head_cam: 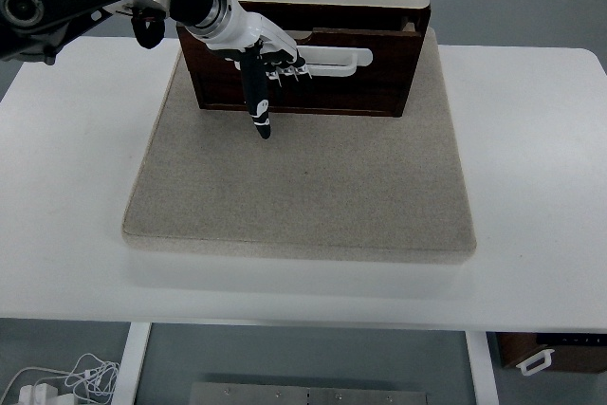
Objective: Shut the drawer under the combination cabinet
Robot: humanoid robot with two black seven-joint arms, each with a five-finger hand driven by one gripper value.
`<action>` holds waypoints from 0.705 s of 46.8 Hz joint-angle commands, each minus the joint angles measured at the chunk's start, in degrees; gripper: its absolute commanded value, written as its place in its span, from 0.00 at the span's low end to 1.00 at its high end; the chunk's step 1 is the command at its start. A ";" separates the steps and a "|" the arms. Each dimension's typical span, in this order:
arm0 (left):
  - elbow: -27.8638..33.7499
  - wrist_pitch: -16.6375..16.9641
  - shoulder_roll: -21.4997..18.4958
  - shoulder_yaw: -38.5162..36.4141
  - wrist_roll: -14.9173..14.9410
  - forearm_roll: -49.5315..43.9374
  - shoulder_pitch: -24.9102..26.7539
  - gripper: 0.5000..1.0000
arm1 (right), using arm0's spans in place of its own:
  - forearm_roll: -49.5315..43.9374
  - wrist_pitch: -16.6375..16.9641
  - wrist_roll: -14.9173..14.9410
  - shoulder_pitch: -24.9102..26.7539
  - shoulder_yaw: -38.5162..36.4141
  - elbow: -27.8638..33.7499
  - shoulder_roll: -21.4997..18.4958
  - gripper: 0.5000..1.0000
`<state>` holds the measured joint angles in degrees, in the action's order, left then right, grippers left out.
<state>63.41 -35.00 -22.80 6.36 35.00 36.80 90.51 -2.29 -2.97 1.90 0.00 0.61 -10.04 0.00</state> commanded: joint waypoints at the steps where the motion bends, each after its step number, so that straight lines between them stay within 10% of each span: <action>1: -0.22 0.00 -0.05 0.50 0.00 0.20 -0.07 1.00 | 0.00 -0.02 -0.06 0.00 0.00 -0.06 0.00 0.90; 33: -1.10 0.00 0.04 0.76 0.00 2.31 -0.33 1.00 | 0.00 -0.02 0.03 0.00 0.00 0.02 0.00 0.90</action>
<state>62.47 -35.00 -22.82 7.03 35.00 38.77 90.09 -2.28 -2.97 1.90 0.00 0.62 -10.08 0.00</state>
